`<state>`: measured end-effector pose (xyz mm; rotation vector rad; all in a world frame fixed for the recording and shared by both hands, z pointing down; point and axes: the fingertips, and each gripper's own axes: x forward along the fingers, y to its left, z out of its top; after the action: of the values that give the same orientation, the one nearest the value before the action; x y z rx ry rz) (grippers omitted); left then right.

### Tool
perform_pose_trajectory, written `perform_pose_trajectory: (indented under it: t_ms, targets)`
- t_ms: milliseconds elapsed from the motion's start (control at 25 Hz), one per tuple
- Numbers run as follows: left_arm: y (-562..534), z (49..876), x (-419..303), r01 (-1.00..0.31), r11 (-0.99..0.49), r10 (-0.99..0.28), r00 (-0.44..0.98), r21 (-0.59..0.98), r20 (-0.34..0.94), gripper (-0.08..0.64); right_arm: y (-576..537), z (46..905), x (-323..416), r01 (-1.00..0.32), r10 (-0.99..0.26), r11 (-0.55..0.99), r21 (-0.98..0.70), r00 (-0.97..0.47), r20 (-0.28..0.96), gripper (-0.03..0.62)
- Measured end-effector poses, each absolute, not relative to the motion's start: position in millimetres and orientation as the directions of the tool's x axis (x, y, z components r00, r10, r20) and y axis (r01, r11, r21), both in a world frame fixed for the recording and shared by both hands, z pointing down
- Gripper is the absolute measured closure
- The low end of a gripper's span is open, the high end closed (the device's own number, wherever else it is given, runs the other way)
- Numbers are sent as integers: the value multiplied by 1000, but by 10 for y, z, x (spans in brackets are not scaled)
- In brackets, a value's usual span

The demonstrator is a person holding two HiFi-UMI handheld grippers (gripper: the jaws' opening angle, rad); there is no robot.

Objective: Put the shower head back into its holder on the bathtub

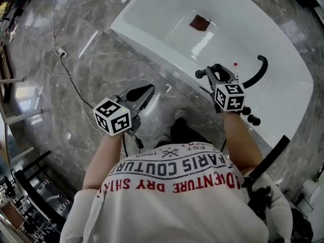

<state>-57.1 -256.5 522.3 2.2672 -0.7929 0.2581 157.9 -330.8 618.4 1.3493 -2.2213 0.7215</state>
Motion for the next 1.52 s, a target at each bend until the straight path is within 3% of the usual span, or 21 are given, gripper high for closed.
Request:
perform_pose_trajectory:
  t_ms: [440, 800, 1080, 1160, 1320, 1520]
  targets:
    - [-2436, 5333, -651, -605, -551, -461, 794, 575, 396, 558, -3196, 6464, 1467, -891, -644, 429, -149, -417, 641, 453]
    - [-2359, 5301, -675, -596, -544, -455, 801, 592, 389, 558, -3218, 6484, 1342, -866, -586, 394, -308, -495, 642, 428]
    - [-2261, 5214, -760, -586, -562, -447, 809, 584, 381, 558, -3077, 6362, 1478, -900, -631, 304, -313, -437, 641, 397]
    - [-2213, 5164, -762, -577, -581, -437, 816, 574, 377, 558, -3002, 6221, 1541, -911, -661, 277, -305, -411, 627, 418]
    - [-2011, 4980, -741, -552, -631, -422, 834, 544, 356, 558, -2650, 5787, 1513, -913, -713, 264, -311, -402, 575, 580]
    - [-1646, 4618, -548, -441, -734, -355, 898, 517, 261, 558, -1865, 5065, 1008, -827, -676, 440, -349, -561, 477, 594]
